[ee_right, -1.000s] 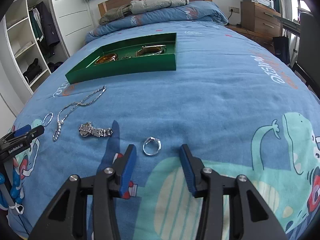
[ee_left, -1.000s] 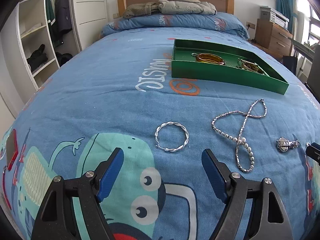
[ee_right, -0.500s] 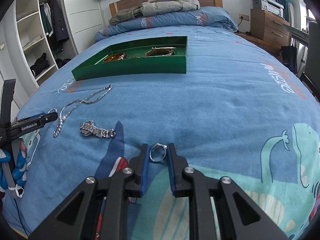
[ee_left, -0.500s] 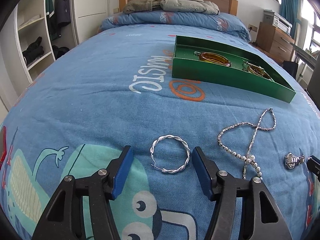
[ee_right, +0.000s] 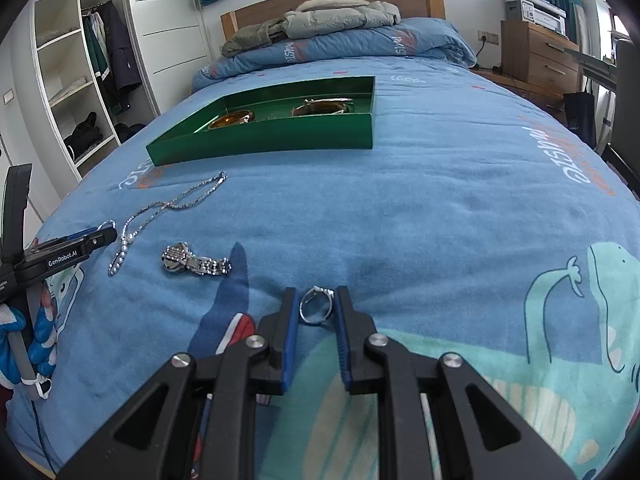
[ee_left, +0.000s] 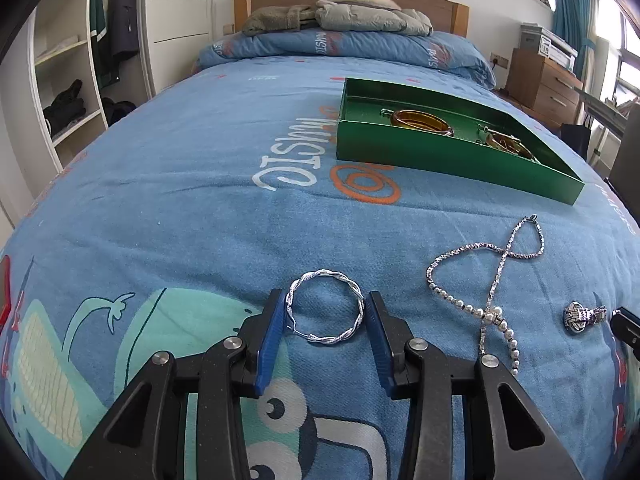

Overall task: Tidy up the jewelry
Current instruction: 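Close right tool on small silver ring while left tool grips twisted silver hoop, then carry small ring and twisted hoop in both tools over the green tray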

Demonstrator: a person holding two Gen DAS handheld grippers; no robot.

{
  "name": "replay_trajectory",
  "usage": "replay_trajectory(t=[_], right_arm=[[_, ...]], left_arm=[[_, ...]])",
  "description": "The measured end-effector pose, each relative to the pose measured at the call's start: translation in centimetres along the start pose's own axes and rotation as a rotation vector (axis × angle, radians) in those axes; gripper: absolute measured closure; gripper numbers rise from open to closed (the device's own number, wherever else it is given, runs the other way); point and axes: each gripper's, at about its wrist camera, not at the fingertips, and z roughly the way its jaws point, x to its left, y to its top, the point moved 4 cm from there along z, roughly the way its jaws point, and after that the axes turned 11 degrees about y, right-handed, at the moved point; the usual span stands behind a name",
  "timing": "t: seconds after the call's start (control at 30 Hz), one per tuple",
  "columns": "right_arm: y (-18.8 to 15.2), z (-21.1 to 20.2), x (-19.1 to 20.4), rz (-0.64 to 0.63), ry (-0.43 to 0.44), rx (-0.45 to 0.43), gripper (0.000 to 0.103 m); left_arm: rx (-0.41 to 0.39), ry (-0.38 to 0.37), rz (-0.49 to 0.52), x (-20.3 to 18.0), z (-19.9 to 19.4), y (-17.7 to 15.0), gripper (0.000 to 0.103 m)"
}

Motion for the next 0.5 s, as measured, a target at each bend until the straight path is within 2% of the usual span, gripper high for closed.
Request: replay_trajectory(t=[0.23,0.5], right_arm=[[0.0,0.0,0.4,-0.014,-0.018,0.004,0.087],[0.2,-0.8,1.3,-0.029,-0.046,0.020,0.087]], left_arm=[[-0.010,0.001,0.020,-0.3,-1.3,-0.2,0.063],[-0.047,0.004,0.063,-1.5,-6.2,-1.4,0.063]])
